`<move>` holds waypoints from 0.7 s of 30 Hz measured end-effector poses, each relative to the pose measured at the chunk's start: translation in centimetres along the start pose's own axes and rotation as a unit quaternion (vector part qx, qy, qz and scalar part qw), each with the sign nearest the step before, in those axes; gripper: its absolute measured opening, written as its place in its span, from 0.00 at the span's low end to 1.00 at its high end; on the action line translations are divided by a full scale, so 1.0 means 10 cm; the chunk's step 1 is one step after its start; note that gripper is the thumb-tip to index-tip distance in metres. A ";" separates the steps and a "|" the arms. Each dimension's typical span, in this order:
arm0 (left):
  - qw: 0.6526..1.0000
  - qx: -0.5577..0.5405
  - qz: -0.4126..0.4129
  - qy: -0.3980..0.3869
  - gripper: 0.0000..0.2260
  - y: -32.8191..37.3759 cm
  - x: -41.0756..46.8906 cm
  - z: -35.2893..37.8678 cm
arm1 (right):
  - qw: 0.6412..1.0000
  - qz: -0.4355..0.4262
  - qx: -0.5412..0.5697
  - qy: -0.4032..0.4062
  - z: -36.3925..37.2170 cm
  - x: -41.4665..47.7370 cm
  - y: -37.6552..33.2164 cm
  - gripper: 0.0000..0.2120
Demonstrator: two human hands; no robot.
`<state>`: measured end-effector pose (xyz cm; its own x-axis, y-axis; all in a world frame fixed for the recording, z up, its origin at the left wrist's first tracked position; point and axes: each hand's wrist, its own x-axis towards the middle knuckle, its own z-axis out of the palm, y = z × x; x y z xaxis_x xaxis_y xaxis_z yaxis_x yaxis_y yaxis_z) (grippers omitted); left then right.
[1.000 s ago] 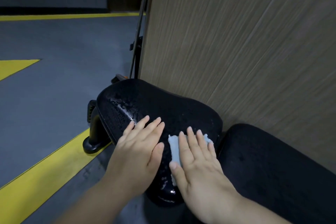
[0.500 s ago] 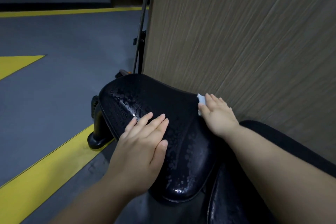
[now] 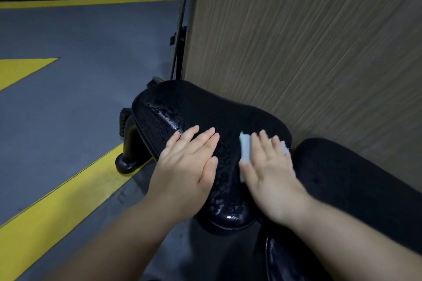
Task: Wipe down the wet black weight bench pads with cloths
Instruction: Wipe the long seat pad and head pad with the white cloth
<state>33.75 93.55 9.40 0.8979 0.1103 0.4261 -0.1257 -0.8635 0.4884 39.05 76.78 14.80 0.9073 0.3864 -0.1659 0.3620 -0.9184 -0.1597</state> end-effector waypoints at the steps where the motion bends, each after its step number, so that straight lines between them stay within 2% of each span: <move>1: 1.000 0.000 0.000 0.001 0.23 0.00 0.00 0.00 | 1.000 -0.016 -0.015 -0.019 0.04 -0.18 -0.09 0.33; 2: 1.000 -0.001 0.001 0.003 0.23 0.00 -0.01 0.00 | 0.998 -0.039 -0.036 -0.025 0.12 -0.31 -0.15 0.36; 5: 1.000 -0.005 0.003 0.003 0.23 -0.01 -0.01 0.00 | 0.989 -0.107 -0.096 0.035 0.22 -0.49 -0.22 0.40; 7: 1.000 -0.006 0.004 0.004 0.23 -0.01 -0.01 0.00 | 0.990 -0.122 -0.071 0.007 0.15 -0.44 -0.20 0.38; 8: 1.000 -0.006 0.004 0.005 0.23 -0.01 -0.02 0.00 | 0.990 -0.117 -0.061 -0.040 0.11 -0.39 -0.17 0.38; 10: 1.000 -0.008 0.002 0.005 0.23 -0.01 -0.02 0.00 | 0.989 -0.125 -0.065 -0.042 0.01 -0.25 -0.12 0.38; 15: 1.000 -0.013 0.001 -0.001 0.23 0.01 -0.02 -0.03 | 0.999 -0.027 -0.022 0.037 -0.08 0.48 0.22 0.28; 18: 1.000 -0.015 0.002 -0.004 0.24 0.00 -0.02 -0.03 | 0.998 0.027 0.011 0.049 -0.17 0.97 0.50 0.28; 21: 1.000 -0.025 -0.005 0.001 0.24 0.00 0.00 -0.02 | 0.991 0.081 0.105 0.026 -0.25 1.24 0.62 0.23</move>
<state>33.63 93.67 9.51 0.8985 0.1196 0.4223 -0.1376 -0.8368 0.5299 53.05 75.70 14.15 0.9617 0.2256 -0.1556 0.1632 -0.9276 -0.3360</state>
